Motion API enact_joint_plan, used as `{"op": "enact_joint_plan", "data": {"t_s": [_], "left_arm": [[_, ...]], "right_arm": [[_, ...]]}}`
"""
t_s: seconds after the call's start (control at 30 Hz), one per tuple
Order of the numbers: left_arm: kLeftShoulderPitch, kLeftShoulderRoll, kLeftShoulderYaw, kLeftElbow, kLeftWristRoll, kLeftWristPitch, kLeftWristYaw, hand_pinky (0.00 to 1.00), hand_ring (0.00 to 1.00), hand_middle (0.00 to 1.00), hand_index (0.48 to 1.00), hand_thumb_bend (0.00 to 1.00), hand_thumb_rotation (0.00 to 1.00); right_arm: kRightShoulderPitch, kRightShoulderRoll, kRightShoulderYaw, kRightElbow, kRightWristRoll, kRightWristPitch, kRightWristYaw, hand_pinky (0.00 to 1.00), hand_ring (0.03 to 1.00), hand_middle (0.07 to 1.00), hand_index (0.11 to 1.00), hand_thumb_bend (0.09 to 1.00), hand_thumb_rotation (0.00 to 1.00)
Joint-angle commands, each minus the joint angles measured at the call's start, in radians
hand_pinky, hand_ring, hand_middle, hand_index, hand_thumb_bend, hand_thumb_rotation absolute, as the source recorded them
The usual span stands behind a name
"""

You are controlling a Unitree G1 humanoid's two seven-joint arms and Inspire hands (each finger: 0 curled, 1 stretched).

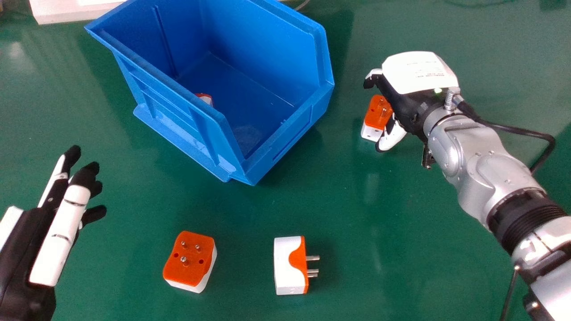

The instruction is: Pick all objects and put in blue box

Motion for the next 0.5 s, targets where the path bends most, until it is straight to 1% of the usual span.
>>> {"op": "enact_joint_plan", "data": {"t_s": [0.0,0.03,0.07,0.1,0.17,0.23,0.27,0.33,0.47], "left_arm": [[0.015,-0.002,0.018,-0.032,-0.016,-0.023,-0.007,0.87,0.93,0.96,0.994,0.53,1.0],[0.018,-0.003,0.02,-0.036,-0.017,-0.022,-0.008,0.87,0.93,0.96,0.993,0.53,1.0],[0.023,-0.003,0.023,-0.04,-0.019,-0.022,-0.009,0.87,0.93,0.96,0.993,0.53,1.0],[0.028,-0.004,0.026,-0.044,-0.02,-0.023,-0.011,0.87,0.93,0.96,0.993,0.53,1.0],[0.036,-0.006,0.03,-0.05,-0.021,-0.023,-0.014,0.87,0.93,0.96,0.993,0.53,1.0],[0.041,-0.007,0.033,-0.051,-0.023,-0.025,-0.016,0.87,0.93,0.96,0.993,0.53,1.0],[0.043,-0.007,0.034,-0.051,-0.023,-0.026,-0.016,0.87,0.93,0.96,0.993,0.53,1.0],[0.05,-0.008,0.037,-0.057,-0.023,-0.027,-0.017,0.87,0.93,0.96,0.993,0.53,1.0],[0.061,-0.009,0.04,-0.065,-0.023,-0.026,-0.016,0.87,0.93,0.96,0.994,0.54,1.0]], "right_arm": [[-0.003,-0.019,0.002,-0.008,-0.008,-0.005,-0.027,0.48,0.594,0.689,0.656,0.54,0.0],[-0.003,-0.019,0.004,-0.006,-0.012,-0.003,-0.03,0.46,0.568,0.654,0.612,0.532,0.0],[-0.001,-0.02,0.005,-0.007,-0.015,-0.002,-0.035,0.46,0.568,0.654,0.612,0.532,0.0],[0.001,-0.022,0.007,-0.01,-0.019,0.0,-0.036,0.45,0.549,0.628,0.578,0.526,0.0],[0.002,-0.022,0.007,-0.011,-0.019,0.004,-0.036,0.45,0.549,0.628,0.578,0.526,0.0],[0.003,-0.023,0.008,-0.017,-0.018,0.008,-0.032,0.43,0.525,0.589,0.527,0.517,0.0],[0.004,-0.024,0.008,-0.019,-0.018,0.01,-0.031,0.43,0.525,0.589,0.527,0.517,0.0],[0.003,-0.023,0.009,-0.022,-0.019,0.017,-0.028,0.41,0.509,0.564,0.496,0.511,0.0],[0.004,-0.027,0.007,-0.023,-0.017,0.018,-0.037,0.41,0.503,0.555,0.485,0.509,0.0]]}}
